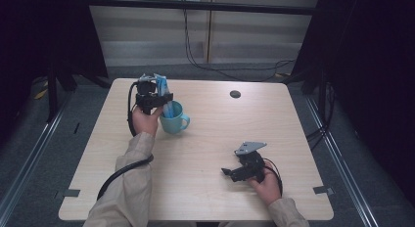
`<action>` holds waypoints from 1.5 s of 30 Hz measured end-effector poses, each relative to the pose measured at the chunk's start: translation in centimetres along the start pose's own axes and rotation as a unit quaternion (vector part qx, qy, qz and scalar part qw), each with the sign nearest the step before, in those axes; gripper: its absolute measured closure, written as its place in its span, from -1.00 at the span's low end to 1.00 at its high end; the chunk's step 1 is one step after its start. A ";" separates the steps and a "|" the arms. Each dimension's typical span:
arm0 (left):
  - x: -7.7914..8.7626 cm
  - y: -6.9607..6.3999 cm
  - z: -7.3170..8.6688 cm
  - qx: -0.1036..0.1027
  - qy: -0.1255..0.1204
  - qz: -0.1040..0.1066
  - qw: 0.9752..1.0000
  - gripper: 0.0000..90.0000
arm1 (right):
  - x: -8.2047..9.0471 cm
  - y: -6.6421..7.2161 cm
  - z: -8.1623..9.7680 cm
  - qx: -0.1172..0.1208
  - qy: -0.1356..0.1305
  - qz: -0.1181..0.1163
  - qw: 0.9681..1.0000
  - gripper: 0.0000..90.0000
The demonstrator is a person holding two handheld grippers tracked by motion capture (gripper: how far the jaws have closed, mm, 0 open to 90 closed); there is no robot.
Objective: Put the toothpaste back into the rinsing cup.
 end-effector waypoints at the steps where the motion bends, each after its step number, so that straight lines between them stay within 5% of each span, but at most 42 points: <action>1: 0.0 0.0 0.0 0.000 0.001 -0.001 1.000 0.62 | 0.0 0.0 0.0 -0.001 0.000 0.000 1.000 -0.71; 45: -0.6 0.3 0.6 -0.010 0.016 -0.023 1.000 0.52 | 0.0 0.0 0.0 0.001 0.000 0.000 1.000 -0.71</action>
Point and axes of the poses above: each handheld gripper's, and its own axes: x roughly backward along the jaws, z roughly out of its underside, y roughly to its left, the point moved 2 cm from there along -x, roughly forward along the jaws, and after that the axes turned 13 degrees about z, right-handed, at the moved point
